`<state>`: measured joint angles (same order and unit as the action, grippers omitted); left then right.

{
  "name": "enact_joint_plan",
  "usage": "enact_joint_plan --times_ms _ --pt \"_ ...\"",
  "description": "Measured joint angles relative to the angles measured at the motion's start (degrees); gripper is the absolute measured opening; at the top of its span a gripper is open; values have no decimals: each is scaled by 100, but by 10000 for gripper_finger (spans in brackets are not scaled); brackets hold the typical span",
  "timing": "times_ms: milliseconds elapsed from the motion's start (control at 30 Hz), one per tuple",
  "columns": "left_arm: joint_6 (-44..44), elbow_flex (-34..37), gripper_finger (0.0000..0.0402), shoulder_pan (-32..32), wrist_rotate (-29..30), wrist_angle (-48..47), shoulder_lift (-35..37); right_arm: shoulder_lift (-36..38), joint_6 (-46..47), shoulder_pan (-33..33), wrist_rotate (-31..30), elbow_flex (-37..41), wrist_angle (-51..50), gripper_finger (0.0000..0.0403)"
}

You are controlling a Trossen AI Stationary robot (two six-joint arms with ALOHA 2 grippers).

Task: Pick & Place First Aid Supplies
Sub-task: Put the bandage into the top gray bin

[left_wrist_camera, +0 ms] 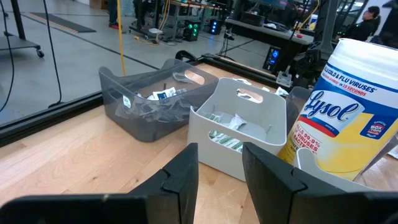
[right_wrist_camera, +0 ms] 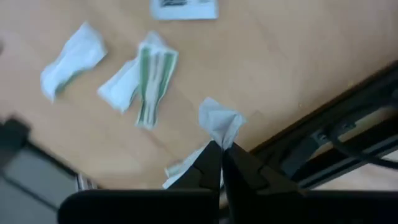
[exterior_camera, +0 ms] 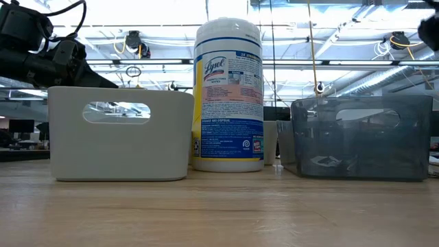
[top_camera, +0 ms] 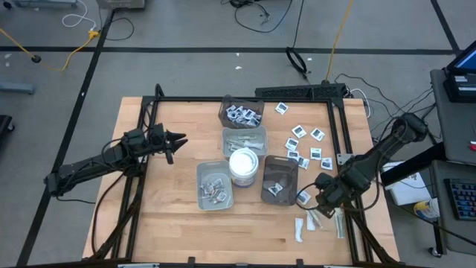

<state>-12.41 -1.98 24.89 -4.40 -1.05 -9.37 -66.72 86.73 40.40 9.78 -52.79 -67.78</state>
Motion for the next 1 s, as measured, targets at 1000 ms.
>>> enact_joint_plan --times_ms 1000 --pt "-1 1 129 1 0 -1 0 -1963 -7422 -4493 -251 -2589 -1663 0"
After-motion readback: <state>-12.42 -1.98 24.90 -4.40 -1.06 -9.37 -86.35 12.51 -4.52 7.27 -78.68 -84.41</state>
